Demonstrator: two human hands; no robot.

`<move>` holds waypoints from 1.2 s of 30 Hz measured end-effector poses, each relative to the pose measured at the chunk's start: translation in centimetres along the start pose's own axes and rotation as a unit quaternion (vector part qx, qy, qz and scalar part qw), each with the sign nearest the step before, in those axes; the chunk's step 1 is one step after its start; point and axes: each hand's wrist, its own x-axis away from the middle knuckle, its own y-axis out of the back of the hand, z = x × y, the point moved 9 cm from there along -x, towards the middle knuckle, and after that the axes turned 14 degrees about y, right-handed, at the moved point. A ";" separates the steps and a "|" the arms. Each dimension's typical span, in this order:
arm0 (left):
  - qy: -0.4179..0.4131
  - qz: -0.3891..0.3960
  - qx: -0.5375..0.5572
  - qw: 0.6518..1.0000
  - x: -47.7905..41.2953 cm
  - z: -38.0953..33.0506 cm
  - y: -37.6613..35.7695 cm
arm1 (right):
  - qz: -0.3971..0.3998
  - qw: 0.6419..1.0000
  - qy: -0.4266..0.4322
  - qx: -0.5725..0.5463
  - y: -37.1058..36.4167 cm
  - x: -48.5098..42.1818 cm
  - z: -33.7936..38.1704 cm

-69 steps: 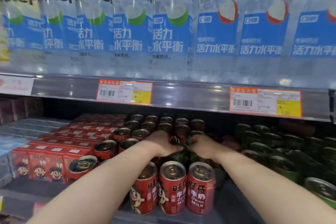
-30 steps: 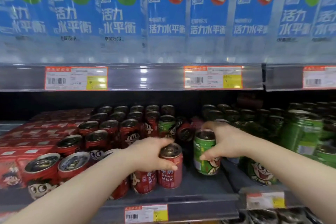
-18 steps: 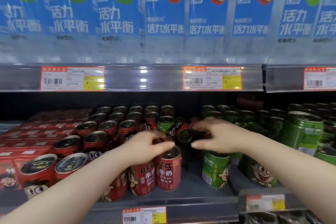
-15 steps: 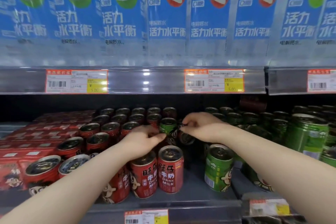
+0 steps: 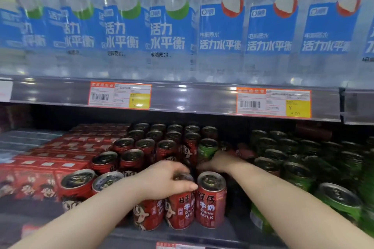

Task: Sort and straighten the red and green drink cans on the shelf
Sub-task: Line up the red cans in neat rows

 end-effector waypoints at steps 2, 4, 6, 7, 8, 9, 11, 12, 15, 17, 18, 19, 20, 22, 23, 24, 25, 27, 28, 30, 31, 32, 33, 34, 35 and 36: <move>-0.003 -0.006 -0.003 1.000 0.1 0.1 -0.1 | -0.014 0.998 -0.004 -0.063 -0.1 0.1 -0.3; -0.001 -0.007 0.000 1.000 0.2 0.1 -0.1 | -0.035 0.989 -0.007 -0.145 -0.2 0.0 -0.4; -0.001 -0.008 0.005 1.000 0.4 0.0 0.0 | -0.043 0.981 0.001 -0.190 -0.1 -0.1 -0.4; -0.001 -0.010 0.000 1.000 0.4 -0.1 0.0 | -0.044 0.979 0.009 -0.199 0.1 0.0 -0.2; -0.001 -0.012 -0.009 1.000 0.5 -0.1 0.1 | -0.041 0.981 0.019 -0.190 0.2 0.2 -0.1; 0.000 -0.018 -0.021 1.000 0.6 -0.1 0.2 | -0.040 0.985 0.027 -0.168 0.4 0.3 0.0; 0.013 -0.026 -0.053 0.998 1.0 0.1 0.6 | -0.023 0.993 0.032 -0.108 0.4 0.4 -0.1; 0.020 -0.026 -0.073 0.997 1.2 0.3 0.8 | -0.007 0.996 0.033 -0.083 0.2 0.5 -0.3; 0.034 -0.022 -0.140 0.989 2.2 1.1 1.5 | 0.038 0.998 0.020 -0.038 0.3 0.8 -0.6; 0.043 -0.031 -0.175 0.983 2.8 2.2 2.1 | 0.042 0.998 0.008 -0.045 0.5 0.9 -0.3; 0.047 -0.037 -0.186 0.981 3.1 2.7 2.5 | 0.041 0.998 0.012 -0.056 0.5 0.8 0.3; 0.050 -0.042 -0.192 0.979 3.5 3.2 2.8 | 0.042 0.997 0.018 -0.064 0.4 0.7 1.0; 0.054 -0.046 -0.197 0.978 3.8 3.8 3.1 | 0.046 0.997 0.024 -0.064 0.1 0.4 1.9; 0.062 -0.054 -0.200 0.976 4.2 5.0 3.7 | 0.057 0.996 0.045 -0.058 -0.8 -0.2 3.8; 0.067 -0.056 -0.195 0.977 4.4 5.7 3.8 | 0.062 0.994 0.057 -0.062 -1.4 -0.7 4.9; 0.074 -0.056 -0.184 0.979 4.6 6.2 3.9 | 0.066 0.993 0.072 -0.066 -2.1 -1.2 5.9; 0.077 -0.058 -0.173 0.980 4.7 6.6 3.9 | 0.068 0.992 0.085 -0.070 -2.5 -1.6 7.0; 0.073 -0.067 -0.171 0.980 5.0 6.8 3.6 | 0.077 0.987 0.106 -0.091 -3.3 -2.1 8.9; 0.072 -0.072 -0.173 0.980 5.1 6.8 3.5 | 0.085 0.984 0.117 -0.106 -3.7 -2.2 9.7; 0.069 -0.083 -0.156 0.982 5.2 6.9 3.5 | 0.093 0.979 0.136 -0.120 -4.3 -2.4 11.0; 0.068 -0.090 -0.140 0.984 5.2 7.0 3.6 | 0.091 0.978 0.143 -0.119 -4.6 -2.7 11.3; 0.066 -0.096 -0.127 0.985 5.3 7.2 3.7 | 0.088 0.978 0.150 -0.113 -4.8 -2.8 11.7; 0.063 -0.103 -0.123 0.985 5.4 7.2 3.8 | 0.086 0.978 0.158 -0.104 -5.0 -3.0 11.9; 0.061 -0.108 -0.127 0.984 5.4 7.2 3.9 | 0.088 0.978 0.162 -0.098 -5.3 -3.1 12.0; 0.062 -0.112 -0.130 0.983 5.4 7.2 3.9 | 0.093 0.978 0.161 -0.094 -5.5 -3.2 11.8; 0.062 -0.114 -0.129 0.983 5.4 7.1 4.0 | 0.097 0.977 0.161 -0.097 -5.4 -3.2 11.7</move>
